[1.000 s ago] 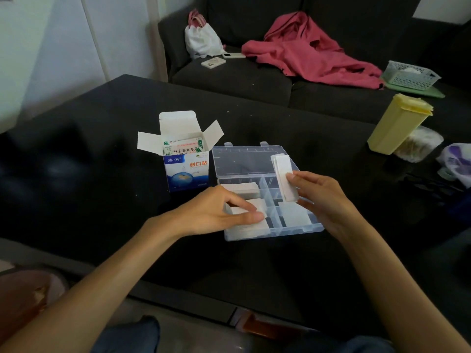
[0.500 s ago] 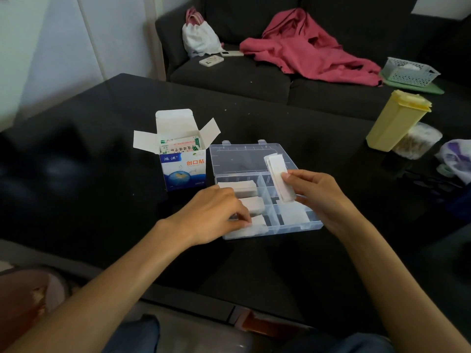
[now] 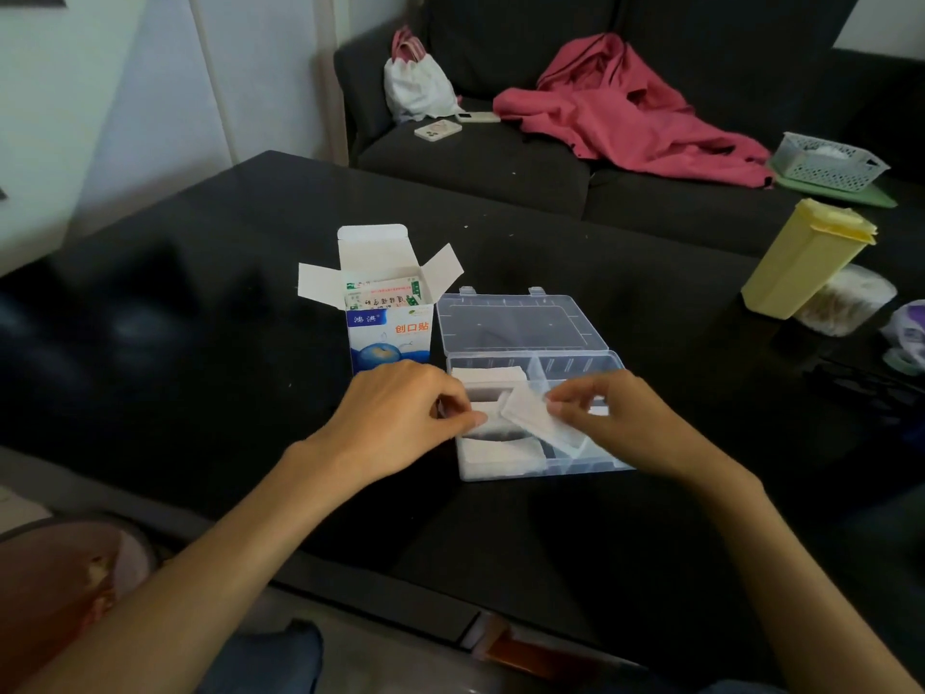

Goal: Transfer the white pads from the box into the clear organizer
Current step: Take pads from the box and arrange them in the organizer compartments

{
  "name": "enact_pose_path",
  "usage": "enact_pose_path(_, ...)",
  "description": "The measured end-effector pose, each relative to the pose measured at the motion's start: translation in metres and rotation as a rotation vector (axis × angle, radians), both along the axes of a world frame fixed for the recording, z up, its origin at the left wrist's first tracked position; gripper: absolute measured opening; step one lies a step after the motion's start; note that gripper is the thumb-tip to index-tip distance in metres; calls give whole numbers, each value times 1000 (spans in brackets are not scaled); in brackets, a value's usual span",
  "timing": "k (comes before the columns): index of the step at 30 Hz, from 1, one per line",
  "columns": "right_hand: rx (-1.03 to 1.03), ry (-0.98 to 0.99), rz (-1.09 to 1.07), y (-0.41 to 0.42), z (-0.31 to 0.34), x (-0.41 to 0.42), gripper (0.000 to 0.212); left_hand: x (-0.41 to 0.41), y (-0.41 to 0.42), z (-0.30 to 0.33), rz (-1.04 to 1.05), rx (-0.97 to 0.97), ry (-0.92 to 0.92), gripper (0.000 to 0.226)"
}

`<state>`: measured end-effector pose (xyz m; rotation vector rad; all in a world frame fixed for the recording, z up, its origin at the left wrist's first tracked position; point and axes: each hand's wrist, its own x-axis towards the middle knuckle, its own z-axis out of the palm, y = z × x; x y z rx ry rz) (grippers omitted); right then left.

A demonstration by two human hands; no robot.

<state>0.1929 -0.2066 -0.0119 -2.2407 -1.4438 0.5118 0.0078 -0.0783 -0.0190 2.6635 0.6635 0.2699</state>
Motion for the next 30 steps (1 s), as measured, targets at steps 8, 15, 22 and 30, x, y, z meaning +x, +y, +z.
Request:
enact_pose_path(8, -79, -316, 242, 26, -6, -26, 21, -15, 6, 9, -69, -31, 32, 41)
enact_pose_path(15, -104, -357, 268, 24, -5, -32, 19, -6, -4, -5, -159, 121, 89, 52)
enact_pose_path(22, -130, -322, 272, 20, -2, -26, 21, 1, -9, -13, -181, 238, 155, 47)
enact_pose_path(30, -212, -247, 146, 7, -3, 1, 22, 3, 0, -18, -145, 191, 137, 45)
